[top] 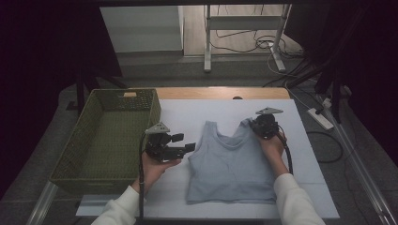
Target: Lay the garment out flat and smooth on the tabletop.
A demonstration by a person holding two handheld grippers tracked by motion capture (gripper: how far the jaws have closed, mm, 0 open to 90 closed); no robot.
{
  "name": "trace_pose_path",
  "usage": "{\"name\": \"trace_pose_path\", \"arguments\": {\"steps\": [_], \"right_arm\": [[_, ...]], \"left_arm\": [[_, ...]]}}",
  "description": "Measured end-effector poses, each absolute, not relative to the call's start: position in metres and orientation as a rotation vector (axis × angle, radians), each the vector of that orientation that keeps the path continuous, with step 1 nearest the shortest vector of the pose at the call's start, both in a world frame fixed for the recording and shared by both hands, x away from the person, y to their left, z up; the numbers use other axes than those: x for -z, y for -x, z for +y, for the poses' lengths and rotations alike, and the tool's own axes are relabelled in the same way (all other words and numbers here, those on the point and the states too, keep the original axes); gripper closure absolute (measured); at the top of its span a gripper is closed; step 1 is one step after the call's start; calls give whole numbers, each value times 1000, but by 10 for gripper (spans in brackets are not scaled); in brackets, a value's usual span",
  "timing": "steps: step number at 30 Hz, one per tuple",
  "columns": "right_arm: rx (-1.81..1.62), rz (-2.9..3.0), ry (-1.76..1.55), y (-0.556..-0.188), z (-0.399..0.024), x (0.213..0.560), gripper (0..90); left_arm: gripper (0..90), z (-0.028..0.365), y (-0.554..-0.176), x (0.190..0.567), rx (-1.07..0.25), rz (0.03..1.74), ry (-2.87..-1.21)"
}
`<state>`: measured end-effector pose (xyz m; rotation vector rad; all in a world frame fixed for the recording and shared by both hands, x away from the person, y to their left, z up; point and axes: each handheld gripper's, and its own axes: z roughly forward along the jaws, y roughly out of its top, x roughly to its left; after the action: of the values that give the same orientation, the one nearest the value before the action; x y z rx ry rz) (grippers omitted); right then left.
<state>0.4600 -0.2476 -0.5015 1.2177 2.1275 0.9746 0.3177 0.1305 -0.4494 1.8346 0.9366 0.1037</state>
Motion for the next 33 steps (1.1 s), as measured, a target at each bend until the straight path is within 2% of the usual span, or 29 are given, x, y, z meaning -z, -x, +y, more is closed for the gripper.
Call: {"name": "trace_pose_path", "arguments": {"steps": [8, 17, 18, 21, 24, 28, 33], "right_arm": [[-951, 2040, -1306, -463, -261, 503, 824], [-973, 2111, -1295, -465, -256, 510, 795], [-977, 2113, -1288, -465, -255, 509, 777], [-961, 2119, -1317, -465, -255, 509, 599], [-973, 2099, -1314, -460, -255, 500, 504], [-1002, 2153, -1233, -442, -248, 481, 499], [-966, 2297, -1156, -417, -238, 480, 467]], "left_arm": [[289, 132, -317, 449, -106, 939, -1834], [289, 131, -317, 449, -108, 939, -1835], [288, 131, -317, 449, -108, 939, -1836], [287, 130, -317, 449, -109, 937, -1837], [286, 131, -317, 449, -108, 936, -1833], [287, 131, -318, 449, -105, 939, -1832], [287, 129, -318, 449, -102, 928, -1837]]}}
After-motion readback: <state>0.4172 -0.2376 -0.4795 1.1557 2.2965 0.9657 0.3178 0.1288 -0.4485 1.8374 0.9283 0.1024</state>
